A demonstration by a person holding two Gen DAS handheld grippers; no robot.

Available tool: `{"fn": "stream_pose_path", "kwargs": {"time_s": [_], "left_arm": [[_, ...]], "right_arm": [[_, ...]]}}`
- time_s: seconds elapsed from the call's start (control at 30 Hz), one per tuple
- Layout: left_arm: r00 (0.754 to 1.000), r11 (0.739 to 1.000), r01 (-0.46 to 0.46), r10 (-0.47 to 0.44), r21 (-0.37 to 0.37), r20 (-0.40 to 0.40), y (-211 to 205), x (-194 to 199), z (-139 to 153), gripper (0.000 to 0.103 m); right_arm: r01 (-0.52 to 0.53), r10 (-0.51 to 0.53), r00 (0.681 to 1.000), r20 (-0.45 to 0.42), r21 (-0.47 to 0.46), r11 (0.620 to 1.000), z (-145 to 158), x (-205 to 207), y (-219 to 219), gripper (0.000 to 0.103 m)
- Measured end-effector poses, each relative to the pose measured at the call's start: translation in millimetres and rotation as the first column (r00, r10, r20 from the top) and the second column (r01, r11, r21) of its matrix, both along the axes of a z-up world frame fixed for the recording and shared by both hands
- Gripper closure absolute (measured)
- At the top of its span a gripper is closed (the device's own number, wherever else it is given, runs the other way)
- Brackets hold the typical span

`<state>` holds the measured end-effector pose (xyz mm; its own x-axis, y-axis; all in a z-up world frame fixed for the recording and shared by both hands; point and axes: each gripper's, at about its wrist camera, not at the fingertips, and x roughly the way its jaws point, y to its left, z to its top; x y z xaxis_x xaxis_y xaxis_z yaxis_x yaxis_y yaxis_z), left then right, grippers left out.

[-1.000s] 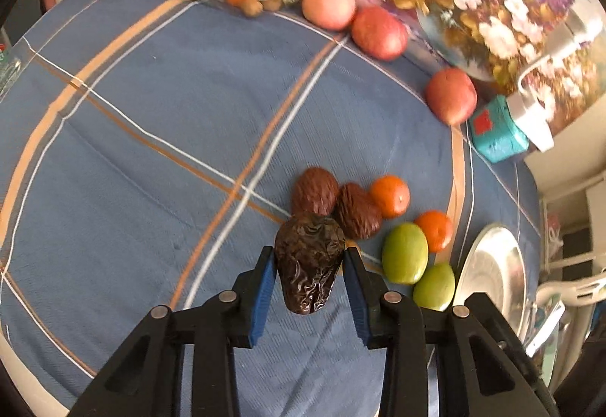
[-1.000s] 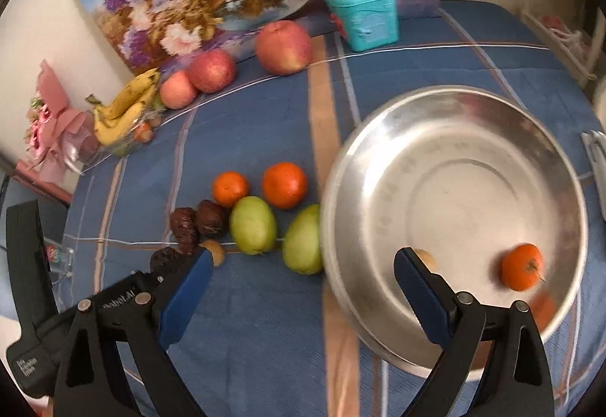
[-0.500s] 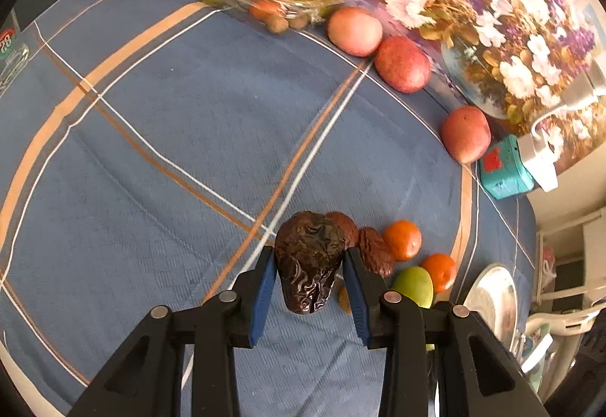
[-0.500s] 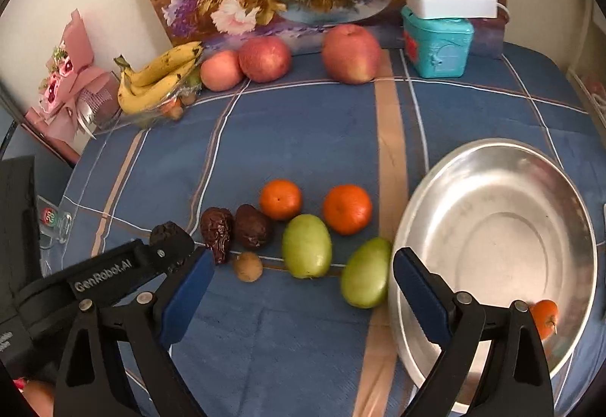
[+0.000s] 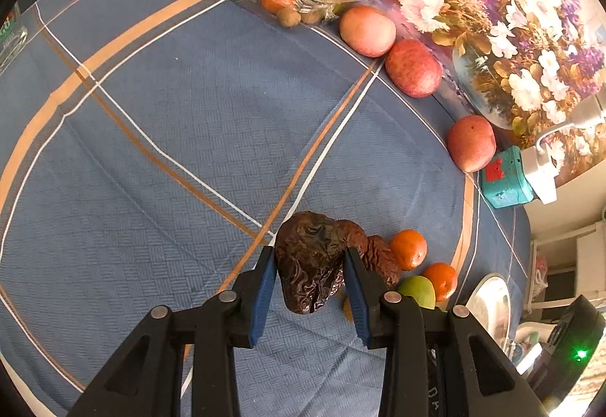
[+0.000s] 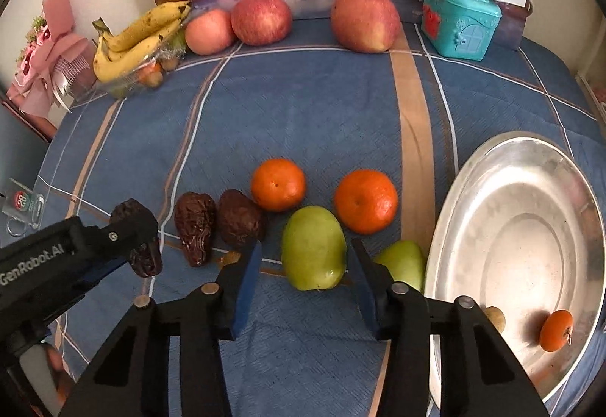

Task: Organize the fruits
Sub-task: 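Grasp the large dried red date with the left tool, then grasp a green pear with the right tool while the left tool carries the date, drop both in plate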

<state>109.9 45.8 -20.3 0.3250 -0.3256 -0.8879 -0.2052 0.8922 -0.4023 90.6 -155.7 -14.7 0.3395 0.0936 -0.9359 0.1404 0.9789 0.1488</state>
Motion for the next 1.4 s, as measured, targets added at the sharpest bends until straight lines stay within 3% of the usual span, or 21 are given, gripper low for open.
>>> {"fn": "stream_pose_path", "kwargs": {"time_s": [0.37, 1.0, 1.23, 1.4], "left_arm": [[1.000, 1.000, -0.002, 0.002, 0.011, 0.013, 1.2, -1.2, 4.0, 0.065], [0.996, 0.997, 0.041, -0.046, 0.063, 0.081, -12.2, -10.1, 32.6, 0.064], [0.987, 0.990, 0.120, -0.127, 0.076, 0.095, -38.8, -12.5, 42.3, 0.064], [0.957, 0.962, 0.260, -0.268, 0.079, 0.115, -87.8, -25.2, 47.6, 0.064]], "right_arm": [[0.014, -0.014, 1.000, 0.022, 0.014, 1.000, -3.5, -2.0, -3.1, 0.063], [0.012, -0.025, 0.991, 0.132, 0.094, 0.995, 43.1, -24.2, -13.7, 0.065], [0.042, -0.060, 0.986, 0.153, 0.114, 0.993, 54.5, -31.2, -30.1, 0.065], [0.138, -0.151, 0.975, 0.165, 0.085, 0.987, 63.2, -43.9, -65.1, 0.065]]}}
